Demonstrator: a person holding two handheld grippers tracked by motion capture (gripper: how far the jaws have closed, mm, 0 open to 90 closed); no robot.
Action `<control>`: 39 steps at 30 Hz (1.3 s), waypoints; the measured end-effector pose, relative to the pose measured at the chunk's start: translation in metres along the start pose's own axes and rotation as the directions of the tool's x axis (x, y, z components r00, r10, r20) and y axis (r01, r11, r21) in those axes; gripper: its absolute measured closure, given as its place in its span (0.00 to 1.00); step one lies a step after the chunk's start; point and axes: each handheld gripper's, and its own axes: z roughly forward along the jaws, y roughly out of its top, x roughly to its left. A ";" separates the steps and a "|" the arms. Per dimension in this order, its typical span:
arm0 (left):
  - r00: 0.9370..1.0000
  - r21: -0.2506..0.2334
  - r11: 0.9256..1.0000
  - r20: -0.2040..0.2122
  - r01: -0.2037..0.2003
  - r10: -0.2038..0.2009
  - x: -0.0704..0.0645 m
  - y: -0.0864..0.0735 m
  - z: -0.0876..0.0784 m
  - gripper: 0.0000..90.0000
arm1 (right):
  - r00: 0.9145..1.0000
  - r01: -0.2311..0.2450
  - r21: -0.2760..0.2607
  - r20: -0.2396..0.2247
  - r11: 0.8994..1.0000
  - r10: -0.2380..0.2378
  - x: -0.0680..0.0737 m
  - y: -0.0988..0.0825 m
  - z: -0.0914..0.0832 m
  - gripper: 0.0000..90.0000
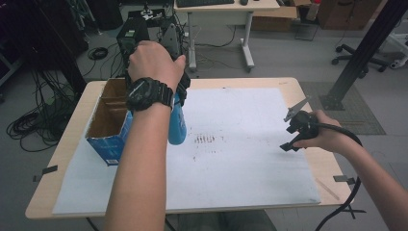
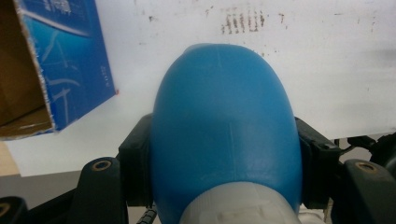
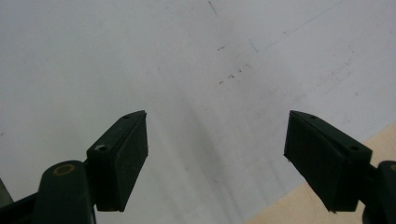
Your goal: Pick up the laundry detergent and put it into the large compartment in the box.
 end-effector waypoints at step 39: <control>0.990 -0.068 0.987 -0.002 0.143 -0.143 0.119 -0.003 -0.055 0.41 | 1.000 0.002 0.032 0.015 0.999 -0.003 0.006 0.026 0.003 0.25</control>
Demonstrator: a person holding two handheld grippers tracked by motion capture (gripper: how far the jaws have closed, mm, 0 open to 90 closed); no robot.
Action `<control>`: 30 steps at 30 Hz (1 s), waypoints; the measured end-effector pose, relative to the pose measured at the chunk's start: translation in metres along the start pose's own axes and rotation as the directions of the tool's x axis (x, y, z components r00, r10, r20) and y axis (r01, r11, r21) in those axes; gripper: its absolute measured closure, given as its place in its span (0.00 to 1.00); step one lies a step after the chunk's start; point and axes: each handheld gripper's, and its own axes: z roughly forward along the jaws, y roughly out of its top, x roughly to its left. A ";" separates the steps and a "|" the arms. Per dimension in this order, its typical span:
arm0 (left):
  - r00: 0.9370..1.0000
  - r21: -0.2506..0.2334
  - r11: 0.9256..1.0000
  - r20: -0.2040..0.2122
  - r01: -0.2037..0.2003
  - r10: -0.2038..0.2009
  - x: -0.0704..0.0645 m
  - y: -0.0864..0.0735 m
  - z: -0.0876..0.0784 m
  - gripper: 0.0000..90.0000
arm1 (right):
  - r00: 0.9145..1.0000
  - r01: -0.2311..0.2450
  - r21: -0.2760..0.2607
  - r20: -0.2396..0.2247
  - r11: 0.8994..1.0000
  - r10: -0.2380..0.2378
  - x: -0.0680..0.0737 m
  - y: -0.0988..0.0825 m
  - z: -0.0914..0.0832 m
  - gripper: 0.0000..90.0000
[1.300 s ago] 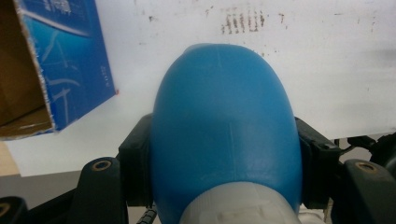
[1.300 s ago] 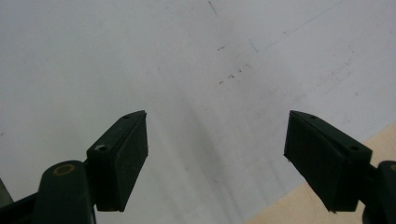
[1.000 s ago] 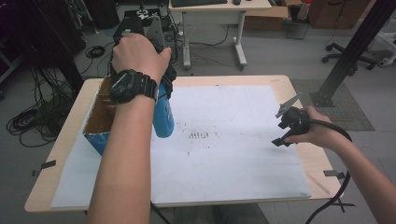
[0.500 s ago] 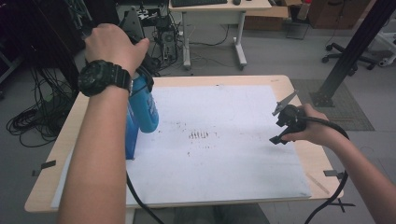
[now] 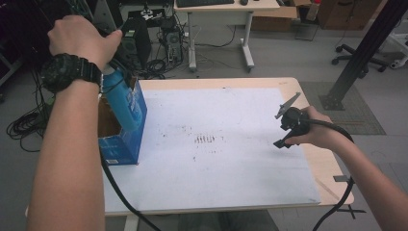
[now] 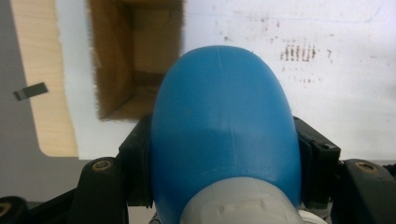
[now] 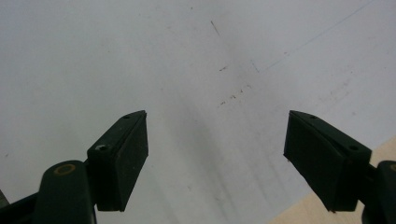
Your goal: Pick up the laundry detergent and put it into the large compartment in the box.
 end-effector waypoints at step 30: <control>0.995 -0.028 0.995 -0.022 0.093 -0.094 0.049 0.015 -0.001 0.41 | 1.000 -0.018 0.023 -0.009 1.000 0.019 -0.003 0.004 0.011 0.25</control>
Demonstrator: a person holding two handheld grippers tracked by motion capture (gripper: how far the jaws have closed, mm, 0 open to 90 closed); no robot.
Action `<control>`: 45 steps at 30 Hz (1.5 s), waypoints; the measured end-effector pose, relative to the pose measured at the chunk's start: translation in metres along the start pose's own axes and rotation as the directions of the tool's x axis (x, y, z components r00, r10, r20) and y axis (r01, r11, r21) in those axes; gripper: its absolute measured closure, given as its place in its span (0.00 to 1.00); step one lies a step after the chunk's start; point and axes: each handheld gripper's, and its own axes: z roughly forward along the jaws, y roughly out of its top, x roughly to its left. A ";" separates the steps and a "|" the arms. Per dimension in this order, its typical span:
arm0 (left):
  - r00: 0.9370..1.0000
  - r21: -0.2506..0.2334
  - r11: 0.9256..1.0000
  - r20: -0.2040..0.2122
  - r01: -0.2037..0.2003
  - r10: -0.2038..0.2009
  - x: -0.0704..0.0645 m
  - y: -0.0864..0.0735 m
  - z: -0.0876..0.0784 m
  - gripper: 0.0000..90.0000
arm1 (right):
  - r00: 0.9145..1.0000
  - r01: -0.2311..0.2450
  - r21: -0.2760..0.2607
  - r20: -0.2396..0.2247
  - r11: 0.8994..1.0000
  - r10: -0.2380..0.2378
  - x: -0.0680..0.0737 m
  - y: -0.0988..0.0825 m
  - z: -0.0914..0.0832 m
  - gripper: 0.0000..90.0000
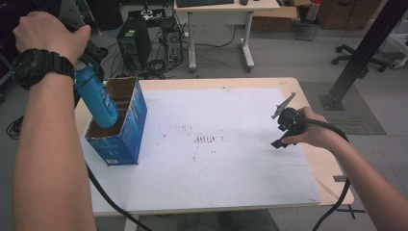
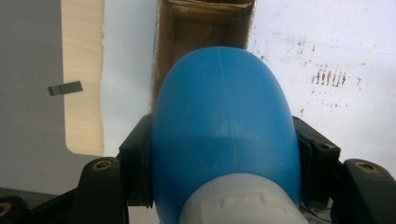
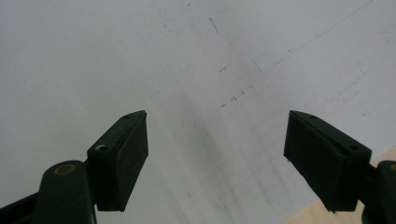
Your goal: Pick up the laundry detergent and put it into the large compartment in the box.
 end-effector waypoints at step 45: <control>1.000 0.051 0.998 -0.011 -0.020 0.021 -0.005 0.010 0.041 0.41 | 1.000 0.001 0.018 -0.008 1.000 -0.001 0.000 -0.002 0.008 0.24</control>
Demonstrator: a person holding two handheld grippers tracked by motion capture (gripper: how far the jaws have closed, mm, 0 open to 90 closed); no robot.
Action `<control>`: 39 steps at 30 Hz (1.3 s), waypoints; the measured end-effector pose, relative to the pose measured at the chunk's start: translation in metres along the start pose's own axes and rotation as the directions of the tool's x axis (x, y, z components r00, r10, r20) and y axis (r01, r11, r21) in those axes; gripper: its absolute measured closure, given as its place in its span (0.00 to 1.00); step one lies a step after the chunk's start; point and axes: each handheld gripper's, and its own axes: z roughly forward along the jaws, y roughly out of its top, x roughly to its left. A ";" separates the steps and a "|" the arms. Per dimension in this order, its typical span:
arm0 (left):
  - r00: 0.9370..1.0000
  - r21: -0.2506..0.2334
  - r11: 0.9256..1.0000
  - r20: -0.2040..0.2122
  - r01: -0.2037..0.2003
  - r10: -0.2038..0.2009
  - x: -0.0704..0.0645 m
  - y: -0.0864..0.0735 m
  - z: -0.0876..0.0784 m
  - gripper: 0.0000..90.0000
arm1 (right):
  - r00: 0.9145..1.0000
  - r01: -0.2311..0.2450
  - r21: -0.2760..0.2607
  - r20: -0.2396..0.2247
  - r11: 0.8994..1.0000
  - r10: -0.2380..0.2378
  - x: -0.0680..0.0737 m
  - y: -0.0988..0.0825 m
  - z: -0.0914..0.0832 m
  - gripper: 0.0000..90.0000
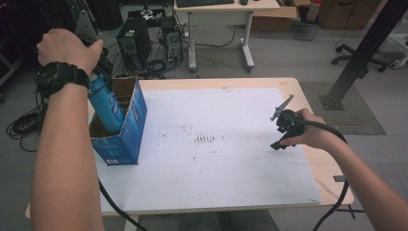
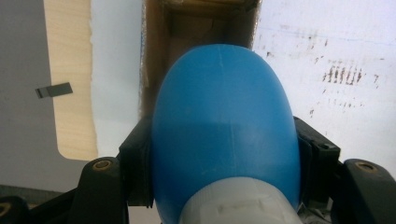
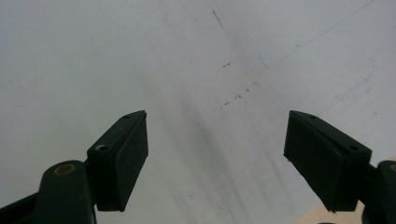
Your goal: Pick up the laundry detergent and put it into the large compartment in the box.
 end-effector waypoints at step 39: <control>0.999 0.054 0.998 -0.033 -0.018 0.020 0.009 0.007 0.060 0.41 | 1.000 0.002 0.011 0.000 1.000 -0.002 0.002 0.002 0.002 0.24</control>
